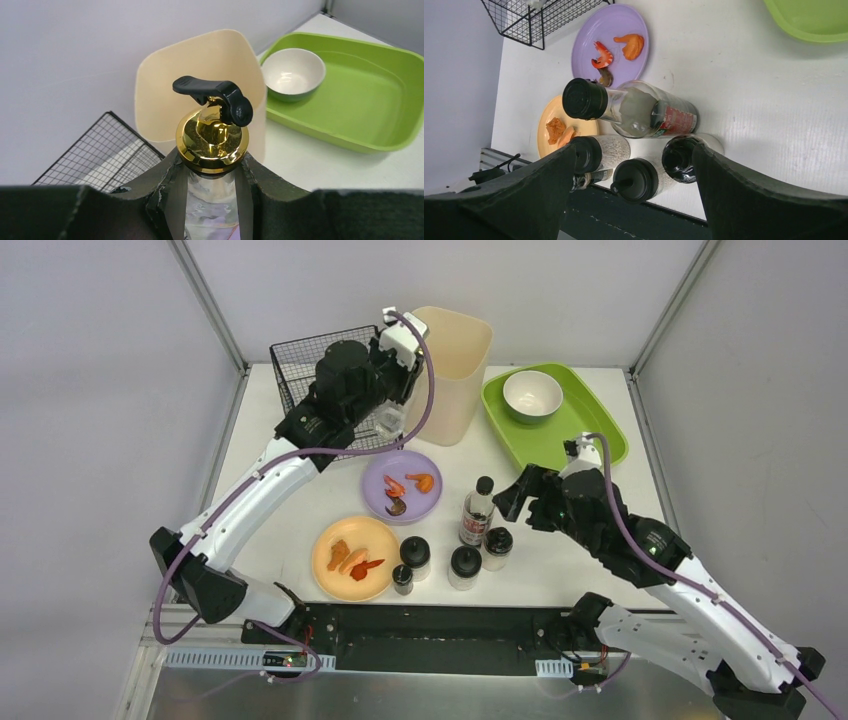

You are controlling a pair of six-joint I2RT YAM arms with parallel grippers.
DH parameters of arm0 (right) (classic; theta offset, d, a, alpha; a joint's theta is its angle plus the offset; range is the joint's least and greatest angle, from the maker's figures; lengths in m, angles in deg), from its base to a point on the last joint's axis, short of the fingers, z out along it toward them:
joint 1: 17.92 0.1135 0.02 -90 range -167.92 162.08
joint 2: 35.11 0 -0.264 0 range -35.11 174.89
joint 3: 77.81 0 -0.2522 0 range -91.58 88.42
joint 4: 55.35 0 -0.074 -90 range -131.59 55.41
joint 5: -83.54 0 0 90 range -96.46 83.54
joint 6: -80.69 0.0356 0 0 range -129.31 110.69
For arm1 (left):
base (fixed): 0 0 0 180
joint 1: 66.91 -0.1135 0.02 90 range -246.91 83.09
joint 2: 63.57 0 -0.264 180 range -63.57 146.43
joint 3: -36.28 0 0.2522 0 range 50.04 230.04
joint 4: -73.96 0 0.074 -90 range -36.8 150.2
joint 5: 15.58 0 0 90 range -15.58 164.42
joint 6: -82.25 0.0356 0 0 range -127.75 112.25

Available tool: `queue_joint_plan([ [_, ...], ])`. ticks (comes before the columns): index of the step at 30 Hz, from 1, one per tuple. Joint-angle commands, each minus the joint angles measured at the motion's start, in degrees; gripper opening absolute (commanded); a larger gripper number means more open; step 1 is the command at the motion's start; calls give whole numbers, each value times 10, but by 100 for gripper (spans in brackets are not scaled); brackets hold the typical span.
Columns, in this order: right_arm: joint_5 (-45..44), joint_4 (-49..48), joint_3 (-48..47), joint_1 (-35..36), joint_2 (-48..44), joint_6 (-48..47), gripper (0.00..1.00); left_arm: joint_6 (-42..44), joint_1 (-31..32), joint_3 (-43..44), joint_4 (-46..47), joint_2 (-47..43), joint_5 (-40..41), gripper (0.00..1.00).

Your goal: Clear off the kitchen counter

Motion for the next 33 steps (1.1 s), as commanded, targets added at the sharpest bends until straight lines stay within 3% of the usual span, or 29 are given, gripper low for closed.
queue_joint_plan([
  [1, 37, -52, -11, 3, 15, -10, 89, 23, -36, 78, 100, 7, 25, 0],
  [12, 79, -81, -26, 4, 50, -21, 90, 53, -89, 124, 223, 83, 74, 0],
  [33, 83, -102, -5, 9, 90, -26, 89, 76, -151, 356, 239, 275, 134, 0],
])
